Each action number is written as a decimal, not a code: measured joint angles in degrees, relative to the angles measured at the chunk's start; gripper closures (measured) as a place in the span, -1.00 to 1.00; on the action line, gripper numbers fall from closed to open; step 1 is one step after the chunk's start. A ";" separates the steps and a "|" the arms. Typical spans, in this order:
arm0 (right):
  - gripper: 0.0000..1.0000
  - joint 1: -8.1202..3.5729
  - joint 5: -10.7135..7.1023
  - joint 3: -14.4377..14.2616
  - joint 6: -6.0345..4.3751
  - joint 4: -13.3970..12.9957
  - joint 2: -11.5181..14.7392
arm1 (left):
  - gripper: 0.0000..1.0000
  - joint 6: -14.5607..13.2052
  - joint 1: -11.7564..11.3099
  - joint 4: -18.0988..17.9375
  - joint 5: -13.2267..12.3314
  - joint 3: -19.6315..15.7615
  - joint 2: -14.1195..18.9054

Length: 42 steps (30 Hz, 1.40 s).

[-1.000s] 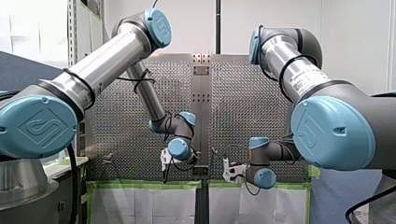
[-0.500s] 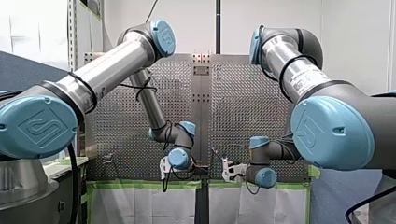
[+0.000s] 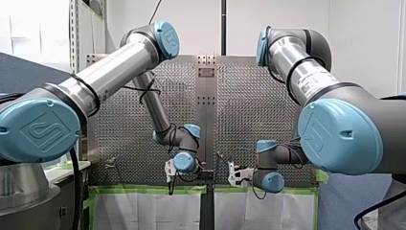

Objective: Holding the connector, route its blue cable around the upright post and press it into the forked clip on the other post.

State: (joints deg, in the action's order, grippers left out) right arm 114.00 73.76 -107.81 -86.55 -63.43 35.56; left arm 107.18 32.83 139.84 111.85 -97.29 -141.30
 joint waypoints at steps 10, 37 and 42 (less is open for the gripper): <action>1.00 -0.45 0.03 0.00 0.05 0.12 0.00 | 1.00 -2.84 0.04 -0.46 2.57 0.04 0.00; 1.00 -0.74 0.26 0.00 -0.04 0.16 0.00 | 0.98 -6.59 1.06 -1.30 5.85 0.01 0.03; 1.00 -1.16 0.48 0.00 -0.04 0.19 0.00 | 0.98 -8.15 1.53 -1.85 6.81 0.01 0.03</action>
State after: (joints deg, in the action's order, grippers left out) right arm 112.84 74.24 -107.81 -86.59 -63.24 35.56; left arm 99.04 34.36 137.99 118.66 -97.27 -141.27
